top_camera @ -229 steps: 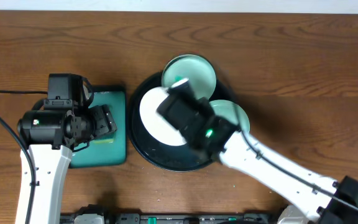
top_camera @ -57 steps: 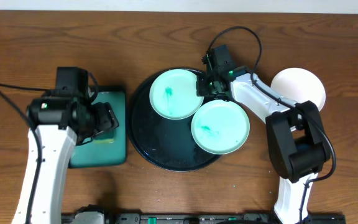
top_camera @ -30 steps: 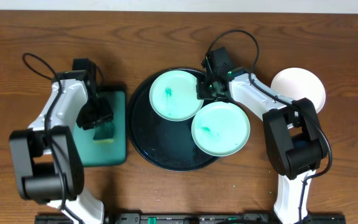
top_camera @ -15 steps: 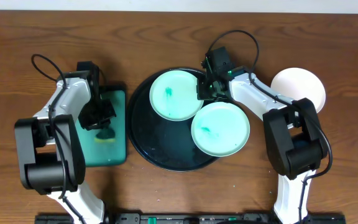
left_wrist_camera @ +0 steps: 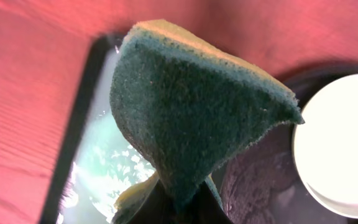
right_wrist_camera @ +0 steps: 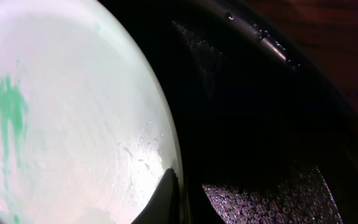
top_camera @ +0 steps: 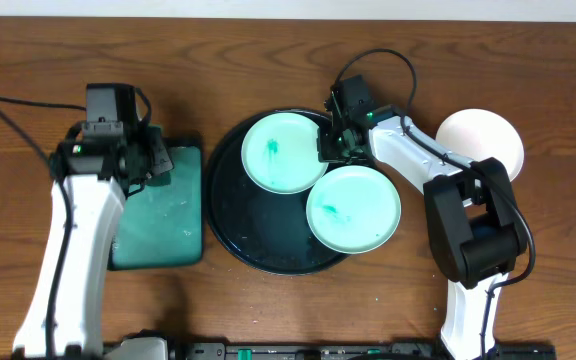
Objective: Clean dirty plates on tray and stack at the side
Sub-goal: 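Grasp the green sponge from the soapy tray with the left gripper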
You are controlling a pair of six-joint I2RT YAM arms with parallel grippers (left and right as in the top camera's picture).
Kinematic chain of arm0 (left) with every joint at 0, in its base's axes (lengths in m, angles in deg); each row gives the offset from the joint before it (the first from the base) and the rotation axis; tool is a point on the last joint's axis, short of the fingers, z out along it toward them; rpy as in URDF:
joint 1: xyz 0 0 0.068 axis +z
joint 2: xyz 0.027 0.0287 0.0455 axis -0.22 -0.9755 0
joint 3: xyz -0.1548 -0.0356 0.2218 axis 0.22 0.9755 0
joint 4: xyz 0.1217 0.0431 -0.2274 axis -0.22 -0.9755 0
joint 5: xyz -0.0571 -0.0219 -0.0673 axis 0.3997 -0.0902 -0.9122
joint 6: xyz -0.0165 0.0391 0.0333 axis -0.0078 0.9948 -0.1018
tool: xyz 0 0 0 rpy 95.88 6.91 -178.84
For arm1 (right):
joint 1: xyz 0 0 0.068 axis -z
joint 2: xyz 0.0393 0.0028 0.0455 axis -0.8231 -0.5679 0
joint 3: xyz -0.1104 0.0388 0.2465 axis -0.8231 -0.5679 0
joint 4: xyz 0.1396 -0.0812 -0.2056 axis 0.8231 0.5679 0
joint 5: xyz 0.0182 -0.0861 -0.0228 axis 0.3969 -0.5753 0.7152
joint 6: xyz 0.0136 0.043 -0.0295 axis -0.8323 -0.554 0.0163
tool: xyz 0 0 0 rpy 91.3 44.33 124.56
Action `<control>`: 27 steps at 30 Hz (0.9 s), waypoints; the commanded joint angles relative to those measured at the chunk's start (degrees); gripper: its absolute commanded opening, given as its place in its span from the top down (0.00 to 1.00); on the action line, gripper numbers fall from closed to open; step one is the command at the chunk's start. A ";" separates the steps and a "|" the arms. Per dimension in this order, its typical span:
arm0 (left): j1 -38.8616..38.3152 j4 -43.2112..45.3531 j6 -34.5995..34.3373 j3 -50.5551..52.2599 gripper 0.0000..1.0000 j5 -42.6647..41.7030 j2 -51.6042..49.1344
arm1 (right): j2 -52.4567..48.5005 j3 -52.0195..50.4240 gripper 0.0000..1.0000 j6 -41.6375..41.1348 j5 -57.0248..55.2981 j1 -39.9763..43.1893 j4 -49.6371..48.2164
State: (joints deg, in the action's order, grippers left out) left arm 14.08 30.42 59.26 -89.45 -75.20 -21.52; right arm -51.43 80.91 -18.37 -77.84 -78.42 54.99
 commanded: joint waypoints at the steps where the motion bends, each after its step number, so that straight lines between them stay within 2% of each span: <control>1: -2.78 1.49 3.54 0.00 0.93 7.21 5.20 | -1.33 -1.14 0.99 2.21 -0.68 0.20 1.88; 11: -8.48 2.60 7.13 0.00 0.93 15.93 11.06 | -1.33 -1.14 0.99 2.21 -0.68 0.04 2.67; 27: -8.57 2.58 7.78 0.00 0.93 16.81 10.95 | -1.33 -1.14 0.99 2.62 -0.70 0.00 3.06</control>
State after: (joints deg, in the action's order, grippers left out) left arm 5.73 32.74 66.25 -89.45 -60.16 -10.98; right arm -51.41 81.09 -17.67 -77.86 -78.42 56.10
